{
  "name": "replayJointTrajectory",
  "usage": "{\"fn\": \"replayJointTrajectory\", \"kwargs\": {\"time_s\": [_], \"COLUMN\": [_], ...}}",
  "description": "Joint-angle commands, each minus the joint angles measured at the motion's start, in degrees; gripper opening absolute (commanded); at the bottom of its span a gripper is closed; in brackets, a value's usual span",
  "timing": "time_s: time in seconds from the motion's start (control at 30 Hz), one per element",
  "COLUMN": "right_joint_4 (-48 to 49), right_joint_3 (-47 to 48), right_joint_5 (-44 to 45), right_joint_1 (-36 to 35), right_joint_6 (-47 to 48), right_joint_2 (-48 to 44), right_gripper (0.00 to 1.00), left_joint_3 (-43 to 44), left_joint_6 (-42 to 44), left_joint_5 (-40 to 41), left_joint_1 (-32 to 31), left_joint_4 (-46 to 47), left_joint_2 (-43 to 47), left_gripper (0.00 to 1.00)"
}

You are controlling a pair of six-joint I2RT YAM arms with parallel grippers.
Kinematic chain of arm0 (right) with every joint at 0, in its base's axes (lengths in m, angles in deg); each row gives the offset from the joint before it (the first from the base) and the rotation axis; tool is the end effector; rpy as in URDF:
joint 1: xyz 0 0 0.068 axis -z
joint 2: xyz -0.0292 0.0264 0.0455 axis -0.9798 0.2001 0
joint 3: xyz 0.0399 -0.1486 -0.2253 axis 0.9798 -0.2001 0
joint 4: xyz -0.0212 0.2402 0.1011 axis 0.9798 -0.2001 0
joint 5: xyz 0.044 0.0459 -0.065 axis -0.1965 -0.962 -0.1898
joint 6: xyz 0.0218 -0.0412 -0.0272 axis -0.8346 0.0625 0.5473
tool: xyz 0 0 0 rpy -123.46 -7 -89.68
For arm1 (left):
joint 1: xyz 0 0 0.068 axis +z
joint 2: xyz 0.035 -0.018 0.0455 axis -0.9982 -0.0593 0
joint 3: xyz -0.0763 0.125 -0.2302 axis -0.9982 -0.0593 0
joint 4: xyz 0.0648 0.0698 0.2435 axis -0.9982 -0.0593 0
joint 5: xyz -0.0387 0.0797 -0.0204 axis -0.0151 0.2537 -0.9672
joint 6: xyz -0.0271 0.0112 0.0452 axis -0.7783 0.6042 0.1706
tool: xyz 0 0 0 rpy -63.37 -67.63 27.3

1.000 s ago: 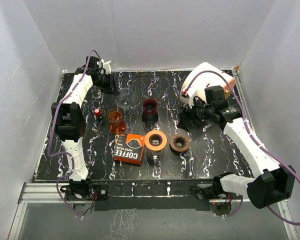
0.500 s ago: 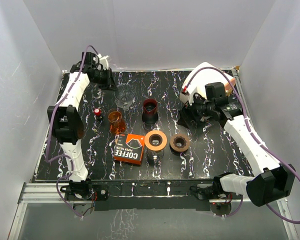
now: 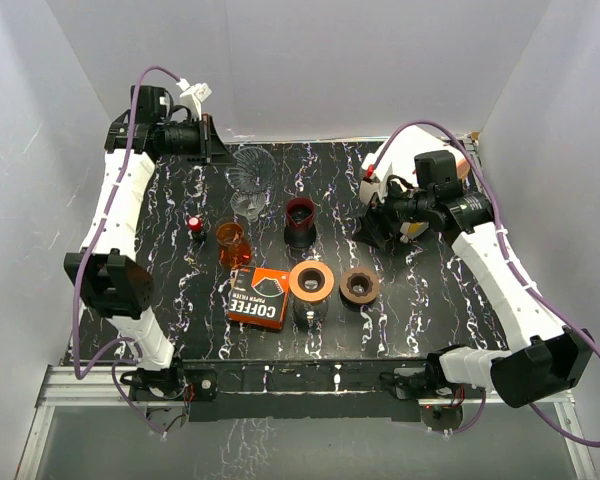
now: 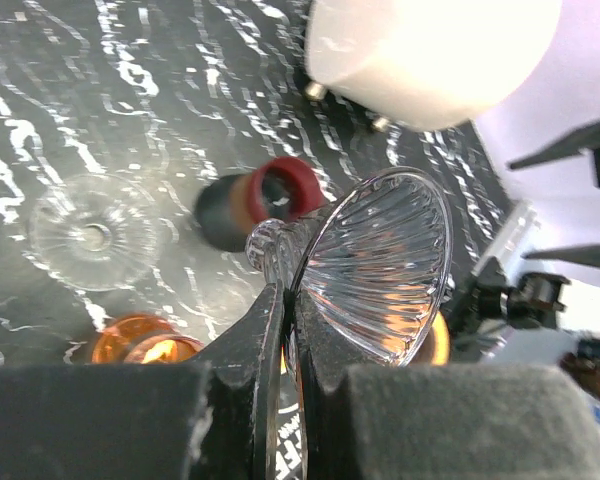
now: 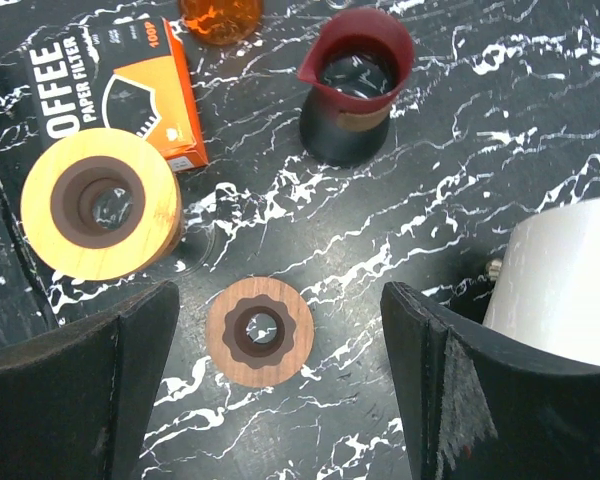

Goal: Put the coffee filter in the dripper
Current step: Pick up the coffee dripper from the center of the board.

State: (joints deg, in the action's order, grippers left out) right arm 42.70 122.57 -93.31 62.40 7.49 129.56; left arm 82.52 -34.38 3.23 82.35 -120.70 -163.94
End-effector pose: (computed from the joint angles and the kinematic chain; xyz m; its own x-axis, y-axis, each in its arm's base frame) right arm 0.2344 0.0899 0.3650 -0.2659 -0.4780 -0.8371 -0.8818 0.4715 0.0108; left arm 0.3881 -0.0539 0.4124 -0.6309 0.0075 -0.7759 0.5792 0.6699 -0.4645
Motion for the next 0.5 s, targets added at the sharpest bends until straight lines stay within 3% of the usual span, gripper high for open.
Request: {"fn": "replayJointTrajectory", "kwargs": {"time_s": [0.0, 0.47], "right_joint_4": [-1.1, -3.54], "right_joint_3": [4.32, 1.62], "right_joint_5": [-5.36, -8.3], "right_joint_1": [0.08, 0.06], "right_joint_6": [4.96, 10.08], "right_joint_2": [-1.17, -8.19], "right_gripper": [0.81, 0.78], "left_joint_3": [-2.69, -19.38], "left_joint_6": [-1.21, 5.98], "left_joint_5": [-11.6, -18.94], "left_joint_1": [-0.68, -14.24], "left_joint_4": [-1.84, -0.05], "left_joint_2": [6.83, 17.21], "left_gripper": [0.0, 0.0]}}
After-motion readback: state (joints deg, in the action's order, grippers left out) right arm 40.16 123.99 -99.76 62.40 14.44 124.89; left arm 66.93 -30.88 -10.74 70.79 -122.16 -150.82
